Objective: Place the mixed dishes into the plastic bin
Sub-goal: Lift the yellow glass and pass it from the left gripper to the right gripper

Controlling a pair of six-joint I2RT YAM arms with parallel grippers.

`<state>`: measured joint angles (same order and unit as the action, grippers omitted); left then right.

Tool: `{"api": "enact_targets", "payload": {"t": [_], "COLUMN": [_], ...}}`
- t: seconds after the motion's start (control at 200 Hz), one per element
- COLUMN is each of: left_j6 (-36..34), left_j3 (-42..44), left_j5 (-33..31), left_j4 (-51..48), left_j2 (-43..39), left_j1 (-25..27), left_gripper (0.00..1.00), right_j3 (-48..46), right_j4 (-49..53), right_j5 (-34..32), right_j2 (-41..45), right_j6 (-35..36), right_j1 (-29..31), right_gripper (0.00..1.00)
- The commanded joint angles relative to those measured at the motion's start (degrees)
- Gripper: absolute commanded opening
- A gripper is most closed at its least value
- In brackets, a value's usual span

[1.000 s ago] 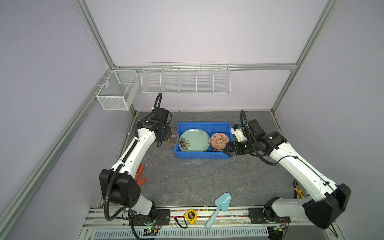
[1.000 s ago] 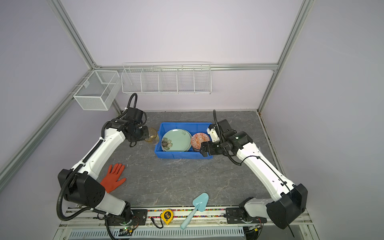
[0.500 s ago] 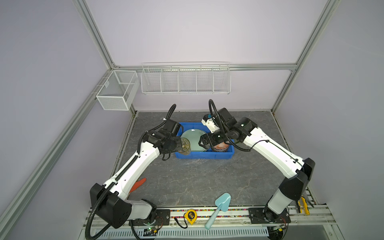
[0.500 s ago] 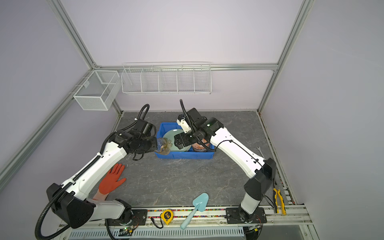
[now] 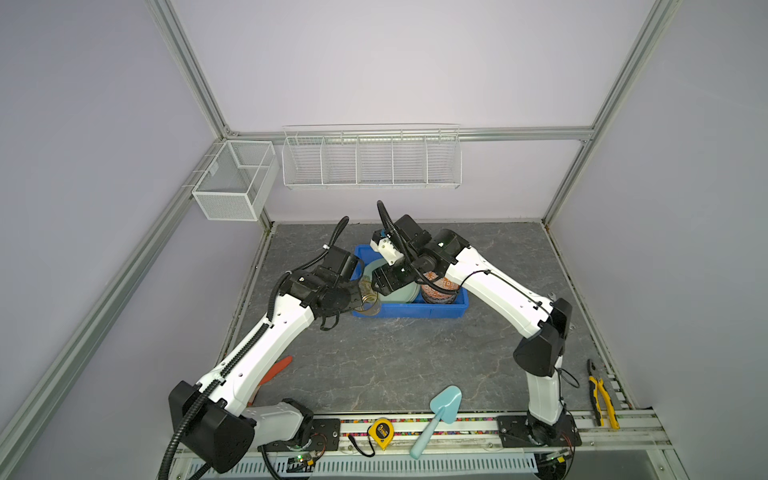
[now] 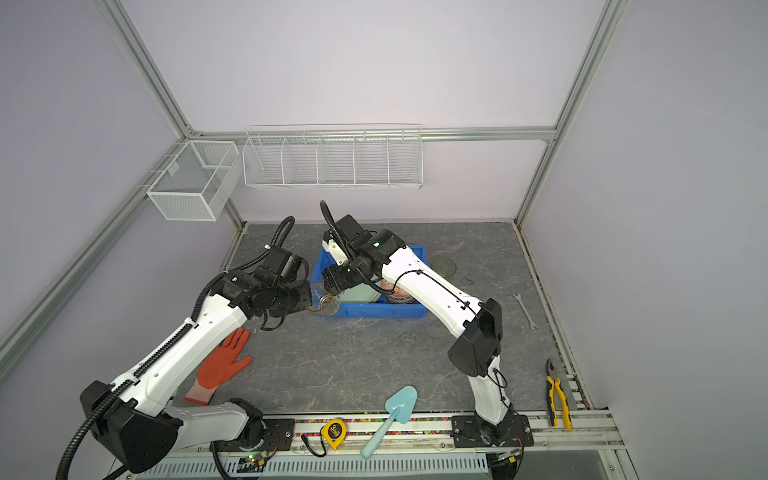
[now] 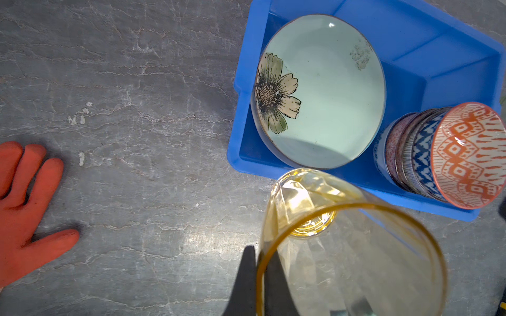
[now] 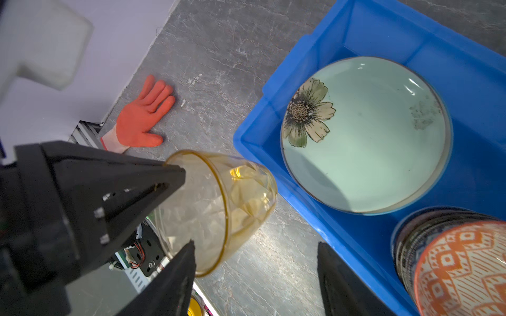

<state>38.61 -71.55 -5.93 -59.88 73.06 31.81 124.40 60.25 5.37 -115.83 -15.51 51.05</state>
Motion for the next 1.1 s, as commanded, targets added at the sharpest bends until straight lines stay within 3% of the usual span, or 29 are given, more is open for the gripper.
{"api": "enact_targets", "payload": {"t": [0.0,0.81,0.865,1.1], "left_j6": [1.25,-0.13,-0.15,-0.24], "left_j3": [0.46,-1.28,-1.18,-1.24], "left_j5": [0.13,1.01,1.33,1.56], "left_j4": [0.09,0.91,1.16,1.64], "left_j2": [-1.01,2.16,2.25,2.00], "left_j1": [0.27,0.27,0.27,0.27], "left_gripper": [0.00,0.00,0.00,0.00], "right_j3": [3.34,5.92,5.96,5.94], "right_j4": [3.99,4.97,4.97,4.79], "right_j5": [-1.66,-4.14,-4.12,-3.92], "right_j2": [-2.96,-9.20,-9.40,-9.47], "right_j6": [-0.40,-1.76,-1.80,-1.72], "right_j1": [0.43,1.43,1.46,1.46], "right_gripper": [0.68,0.15,0.07,0.07]}}
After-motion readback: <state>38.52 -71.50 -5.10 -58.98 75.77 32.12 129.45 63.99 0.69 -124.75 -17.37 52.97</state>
